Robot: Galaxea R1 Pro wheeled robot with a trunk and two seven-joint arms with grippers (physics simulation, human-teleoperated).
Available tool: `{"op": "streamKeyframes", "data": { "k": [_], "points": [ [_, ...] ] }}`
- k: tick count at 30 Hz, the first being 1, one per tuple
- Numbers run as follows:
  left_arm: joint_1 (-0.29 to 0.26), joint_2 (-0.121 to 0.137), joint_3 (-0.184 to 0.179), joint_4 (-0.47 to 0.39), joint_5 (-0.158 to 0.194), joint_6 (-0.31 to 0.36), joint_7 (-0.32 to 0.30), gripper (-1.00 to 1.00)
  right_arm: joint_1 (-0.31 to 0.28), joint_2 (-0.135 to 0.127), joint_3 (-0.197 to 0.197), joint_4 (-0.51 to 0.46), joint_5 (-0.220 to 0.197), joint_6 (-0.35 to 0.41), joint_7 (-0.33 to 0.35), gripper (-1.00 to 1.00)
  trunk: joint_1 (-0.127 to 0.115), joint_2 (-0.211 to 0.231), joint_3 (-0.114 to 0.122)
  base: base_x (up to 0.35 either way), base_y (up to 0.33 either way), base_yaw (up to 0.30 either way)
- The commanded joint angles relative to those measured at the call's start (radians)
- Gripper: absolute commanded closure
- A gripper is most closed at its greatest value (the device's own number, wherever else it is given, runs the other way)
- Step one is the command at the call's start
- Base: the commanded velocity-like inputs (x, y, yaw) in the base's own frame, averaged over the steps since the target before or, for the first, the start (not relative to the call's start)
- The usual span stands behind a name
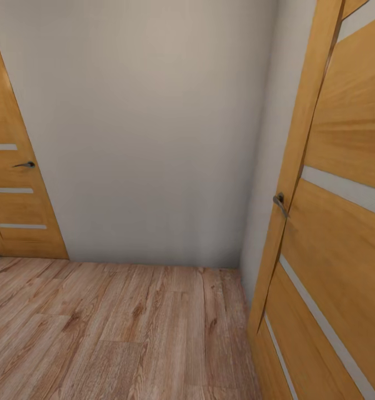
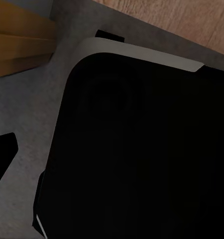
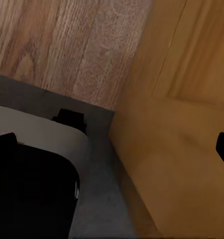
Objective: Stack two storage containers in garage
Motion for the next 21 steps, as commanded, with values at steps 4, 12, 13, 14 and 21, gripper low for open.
{"op": "streamKeyframes", "data": {
  "k": [4,12,13,14,21],
  "points": [
    [0.000,0.000,0.000,0.000,0.004,-0.002,0.000,-1.00,0.017,-0.010,0.001,0.004,-0.029,-0.013,-0.007,-1.00,0.000,-0.001,-0.001,0.000,0.000,0.000],
    [0.000,0.000,0.000,0.000,0.004,-0.002,0.000,-1.00,0.055,-0.027,0.001,0.001,-0.104,-0.055,-0.006,-1.00,0.000,-0.001,-0.001,0.000,0.000,0.000],
    [0.000,0.000,0.000,0.000,0.004,-0.002,0.000,-1.00,0.056,-0.027,0.001,0.001,-0.105,-0.056,-0.006,-1.00,0.000,-0.001,-0.001,0.000,0.000,0.000],
    [0.000,0.000,0.000,0.000,0.004,-0.002,0.000,-1.00,0.056,-0.027,0.002,0.001,-0.103,-0.057,-0.006,-1.00,0.000,-0.001,-0.001,0.000,0.000,0.000],
    [0.000,0.000,0.000,0.000,0.004,-0.002,0.000,-1.00,0.058,-0.023,0.007,0.001,-0.100,-0.057,-0.006,-1.00,0.000,-0.001,-0.001,0.000,0.000,0.000]
  ]
}}
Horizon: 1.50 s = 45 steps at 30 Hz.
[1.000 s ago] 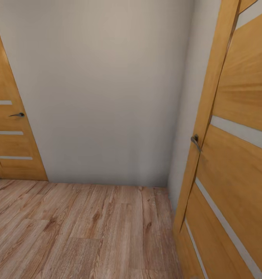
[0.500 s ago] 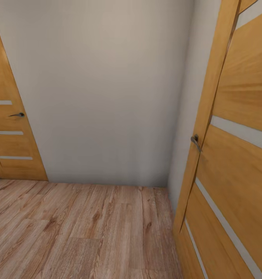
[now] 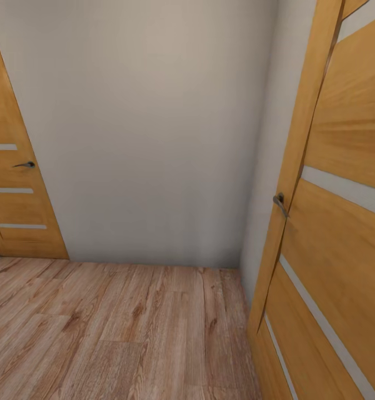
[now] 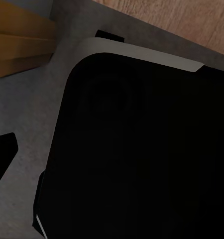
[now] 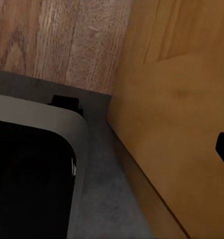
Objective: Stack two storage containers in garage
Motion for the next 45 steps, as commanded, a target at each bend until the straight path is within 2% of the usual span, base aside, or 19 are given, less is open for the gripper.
{"op": "streamKeyframes", "data": {
  "k": [1,8,16,24,33,45],
  "points": [
    [0.000,0.000,0.000,0.000,0.004,-0.002,0.000,-1.00,-0.001,0.000,0.006,0.003,0.005,-0.004,-0.005,-1.00,0.000,0.000,-0.001,0.000,0.000,0.000],
    [0.000,0.000,0.000,0.000,0.004,-0.002,0.000,-1.00,-0.001,0.000,0.007,0.002,0.008,-0.003,-0.007,-1.00,0.000,0.000,-0.001,0.000,0.000,0.000],
    [0.000,0.000,0.000,0.000,0.004,-0.002,0.000,-1.00,-0.001,0.014,0.006,0.002,0.004,0.002,-0.016,-1.00,0.000,0.000,-0.001,0.000,0.000,0.007],
    [0.000,0.000,0.000,0.000,0.004,-0.002,0.000,-1.00,-0.001,0.014,0.007,0.002,0.005,0.002,-0.016,-1.00,0.000,0.000,-0.001,0.000,0.000,0.154],
    [0.000,0.000,0.000,0.000,0.004,-0.001,0.000,-1.00,-0.001,0.014,0.008,0.002,0.007,0.002,-0.017,-1.00,0.000,0.000,-0.001,0.009,0.000,0.021],
    [0.000,0.001,-0.001,0.001,0.004,0.000,0.000,-1.00,-0.001,0.014,0.008,0.002,0.008,0.002,-0.016,-1.00,0.000,0.000,-0.001,0.273,0.000,0.000]
  ]
}}
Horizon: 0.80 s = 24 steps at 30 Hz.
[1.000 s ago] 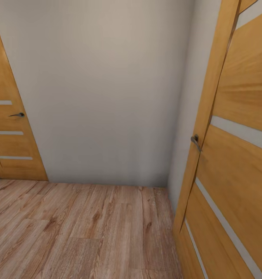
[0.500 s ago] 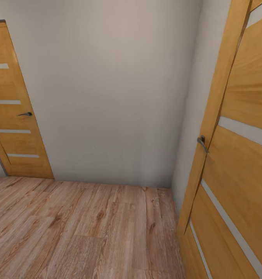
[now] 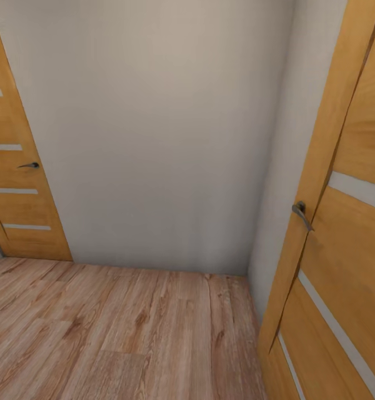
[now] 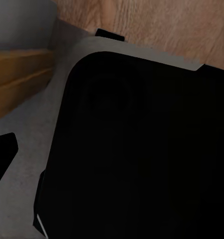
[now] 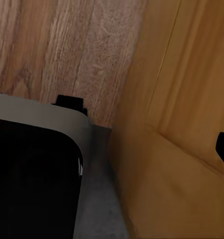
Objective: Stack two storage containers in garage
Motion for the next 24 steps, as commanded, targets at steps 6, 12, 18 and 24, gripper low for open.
{"op": "streamKeyframes", "data": {
  "k": [6,12,18,24],
  "points": [
    [0.000,0.000,0.000,0.000,0.004,-0.002,0.000,-1.00,-0.001,0.000,0.005,0.003,0.005,-0.004,-0.005,-1.00,0.001,0.000,-0.001,0.321,0.000,0.000],
    [0.000,0.001,0.000,0.000,0.004,-0.002,-0.001,-1.00,-0.001,0.000,0.005,0.003,0.005,-0.004,-0.005,-1.00,0.001,0.000,-0.001,0.321,0.000,0.000],
    [0.000,0.001,0.000,0.000,0.004,-0.002,-0.001,-1.00,-0.001,0.001,0.006,0.003,0.004,-0.004,-0.005,-1.00,0.001,0.000,-0.001,0.322,0.000,0.000],
    [0.000,0.001,0.000,0.000,0.004,-0.002,-0.001,-1.00,-0.001,0.003,0.005,0.003,0.002,-0.004,-0.006,-1.00,0.001,0.000,-0.001,0.321,0.000,0.000]
  ]
}}
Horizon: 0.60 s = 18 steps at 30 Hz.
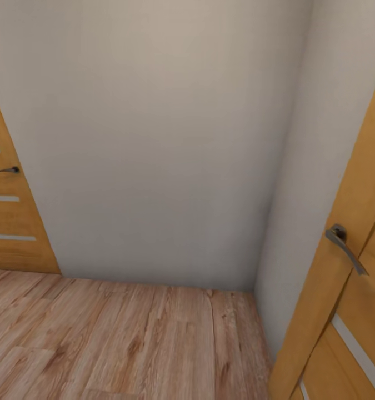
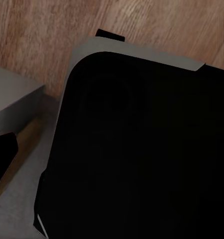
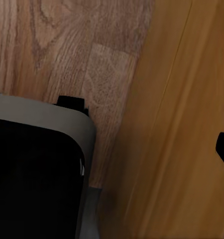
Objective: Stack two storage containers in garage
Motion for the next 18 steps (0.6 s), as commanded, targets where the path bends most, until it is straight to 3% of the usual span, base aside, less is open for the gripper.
{"op": "streamKeyframes", "data": {
  "k": [1,8,18],
  "points": [
    [0.000,0.000,0.000,0.000,0.004,-0.002,0.000,-1.00,-0.001,0.000,0.005,0.003,0.005,-0.004,-0.005,-1.00,0.001,0.000,-0.001,0.321,0.000,0.000],
    [0.000,0.000,0.000,0.000,0.004,-0.002,0.000,-1.00,-0.001,0.000,0.005,0.003,0.005,-0.004,-0.005,-1.00,0.001,0.000,-0.001,0.321,0.000,0.063],
    [0.000,0.000,0.000,0.000,0.004,-0.002,0.000,-1.00,-0.001,-0.001,0.007,0.003,0.006,-0.004,-0.005,-1.00,0.001,0.000,-0.001,0.321,0.000,0.254]
  ]
}}
